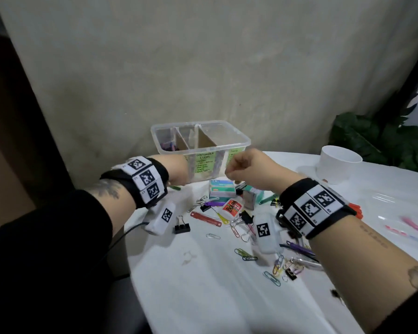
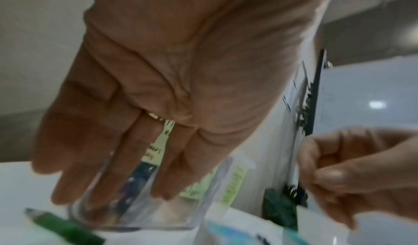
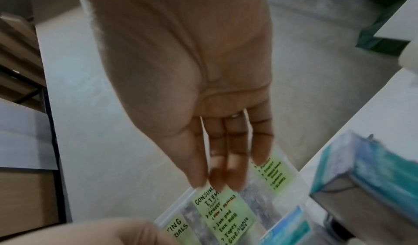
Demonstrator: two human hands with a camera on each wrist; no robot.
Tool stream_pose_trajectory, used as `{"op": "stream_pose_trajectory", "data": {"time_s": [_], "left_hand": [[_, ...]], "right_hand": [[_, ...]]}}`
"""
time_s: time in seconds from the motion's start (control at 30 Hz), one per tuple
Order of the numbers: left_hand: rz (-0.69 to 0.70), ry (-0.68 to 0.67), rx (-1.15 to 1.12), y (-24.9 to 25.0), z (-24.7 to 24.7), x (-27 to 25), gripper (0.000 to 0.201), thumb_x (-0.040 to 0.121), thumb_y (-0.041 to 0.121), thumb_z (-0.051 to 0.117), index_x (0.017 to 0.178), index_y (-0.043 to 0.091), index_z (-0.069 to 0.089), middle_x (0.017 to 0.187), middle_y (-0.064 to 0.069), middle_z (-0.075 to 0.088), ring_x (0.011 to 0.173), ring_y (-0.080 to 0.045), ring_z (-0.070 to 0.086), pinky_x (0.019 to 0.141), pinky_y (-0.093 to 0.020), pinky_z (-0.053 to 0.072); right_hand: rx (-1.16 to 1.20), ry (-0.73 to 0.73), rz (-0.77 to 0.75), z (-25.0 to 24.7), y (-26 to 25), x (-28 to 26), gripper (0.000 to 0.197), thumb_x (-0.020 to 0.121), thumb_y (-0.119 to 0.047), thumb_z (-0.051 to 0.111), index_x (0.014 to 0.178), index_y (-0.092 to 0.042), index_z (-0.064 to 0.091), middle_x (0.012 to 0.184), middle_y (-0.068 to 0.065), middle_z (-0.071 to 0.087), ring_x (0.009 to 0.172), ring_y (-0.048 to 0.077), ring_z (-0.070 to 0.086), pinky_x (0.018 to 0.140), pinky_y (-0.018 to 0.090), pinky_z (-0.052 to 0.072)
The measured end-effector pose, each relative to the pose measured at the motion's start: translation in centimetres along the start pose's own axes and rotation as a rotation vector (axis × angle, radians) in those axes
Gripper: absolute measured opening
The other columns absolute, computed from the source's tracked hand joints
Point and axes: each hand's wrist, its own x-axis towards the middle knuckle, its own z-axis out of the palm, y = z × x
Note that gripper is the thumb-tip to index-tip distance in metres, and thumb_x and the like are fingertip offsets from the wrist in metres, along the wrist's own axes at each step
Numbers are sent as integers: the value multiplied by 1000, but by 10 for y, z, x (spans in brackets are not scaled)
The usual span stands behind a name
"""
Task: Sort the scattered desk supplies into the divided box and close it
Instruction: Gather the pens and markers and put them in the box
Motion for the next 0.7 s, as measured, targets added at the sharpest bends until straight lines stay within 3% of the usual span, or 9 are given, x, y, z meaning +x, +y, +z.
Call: {"op": "stream_pose_trajectory", "data": {"time_s": [0.07, 0.17, 0.3, 0.4, 0.43, 0.53, 0.63, 0.7], "left_hand": [[-10, 37, 219, -1, 16, 9, 34, 99, 8, 43, 129, 4, 57, 127, -10, 61, 110, -27, 61, 91, -31, 49], [-51, 0, 306, 0, 28, 16, 39, 99, 8, 39, 137, 4, 50, 137, -12, 55, 125, -29, 53, 101, -36, 43], [-84, -13, 343, -3, 43, 26, 39, 98, 16, 44, 134, 3, 52, 134, -14, 57, 122, -30, 56, 100, -37, 44], [-96, 32, 371, -18, 66, 76, 66, 75, 47, 56, 129, 9, 58, 117, -10, 64, 104, -34, 64, 89, -42, 54], [-88, 34, 342, -15, 64, 65, 65, 77, 45, 56, 130, 9, 58, 120, -10, 64, 106, -33, 63, 91, -41, 53], [-17, 46, 380, 4, 55, 9, 37, 100, 20, 45, 131, 3, 56, 133, -12, 59, 121, -28, 57, 98, -34, 45], [101, -44, 556, 17, 53, -5, 34, 98, 10, 49, 129, 0, 57, 129, -13, 60, 118, -30, 59, 95, -33, 47], [136, -67, 654, 24, 54, -3, 33, 97, 9, 50, 128, -1, 58, 125, -14, 62, 114, -31, 61, 87, -30, 48]], "right_hand": [[-151, -128, 101, -2, 4, -17, 5, 84, -9, 69, 86, -10, 74, 77, 5, 74, 64, 15, 63, 60, 25, 52], [-392, -273, 235, 0, 13, -40, 3, 81, -20, 71, 81, -18, 74, 66, -2, 68, 56, 13, 57, 55, 23, 50], [-482, -300, 278, 5, 29, -57, 16, 79, -15, 75, 93, -22, 75, 79, -4, 66, 58, 9, 55, 52, 19, 43], [-483, -227, 249, 10, 45, -64, 24, 72, -19, 81, 94, -19, 72, 89, -1, 68, 69, 12, 58, 56, 21, 45], [-481, -219, 259, 10, 50, -65, 26, 70, -22, 82, 93, -17, 70, 90, 1, 70, 70, 14, 59, 59, 23, 47], [-483, -177, 333, 5, 66, -66, 21, 74, -25, 79, 84, -12, 67, 84, 5, 71, 69, 18, 61, 60, 26, 50], [-662, -116, 429, -3, 74, -68, 15, 74, -14, 68, 86, -6, 65, 82, 8, 68, 76, 25, 65, 65, 31, 57], [-747, -30, 455, -4, 76, -68, 15, 73, -11, 58, 88, -9, 59, 90, 10, 60, 85, 30, 60, 74, 36, 56]]}}
